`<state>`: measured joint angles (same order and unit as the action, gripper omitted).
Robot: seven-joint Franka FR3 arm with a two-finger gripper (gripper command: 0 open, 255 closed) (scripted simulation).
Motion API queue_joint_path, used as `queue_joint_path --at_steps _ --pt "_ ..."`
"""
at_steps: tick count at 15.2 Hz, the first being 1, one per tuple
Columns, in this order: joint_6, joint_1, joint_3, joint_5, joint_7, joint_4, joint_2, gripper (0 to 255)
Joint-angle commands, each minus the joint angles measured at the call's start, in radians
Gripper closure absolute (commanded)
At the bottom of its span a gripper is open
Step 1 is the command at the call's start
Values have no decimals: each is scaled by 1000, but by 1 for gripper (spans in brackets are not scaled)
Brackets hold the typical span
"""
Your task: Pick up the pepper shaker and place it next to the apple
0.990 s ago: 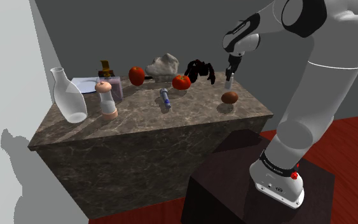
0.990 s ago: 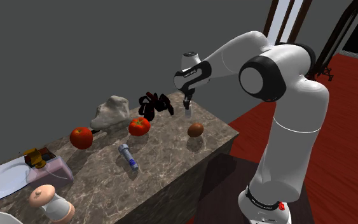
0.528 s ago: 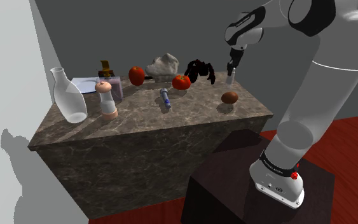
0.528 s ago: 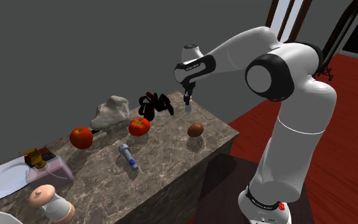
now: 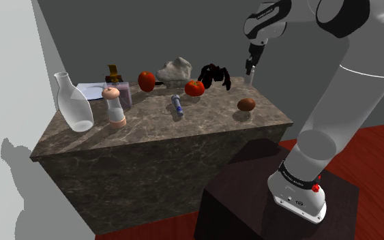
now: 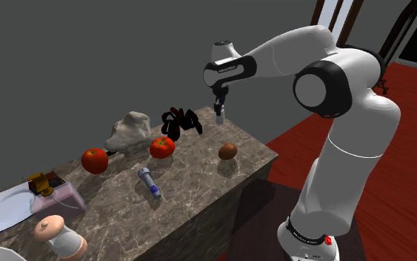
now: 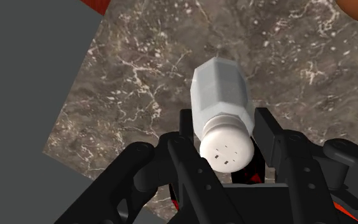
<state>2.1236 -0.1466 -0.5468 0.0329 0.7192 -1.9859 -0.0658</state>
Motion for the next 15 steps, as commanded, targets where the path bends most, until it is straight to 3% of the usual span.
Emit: queue_joint_path --at_steps 1,15 --pt "-27 1 0 5 -3 19 9 255" --pt "-210 6 3 23 -8 169 47 255"
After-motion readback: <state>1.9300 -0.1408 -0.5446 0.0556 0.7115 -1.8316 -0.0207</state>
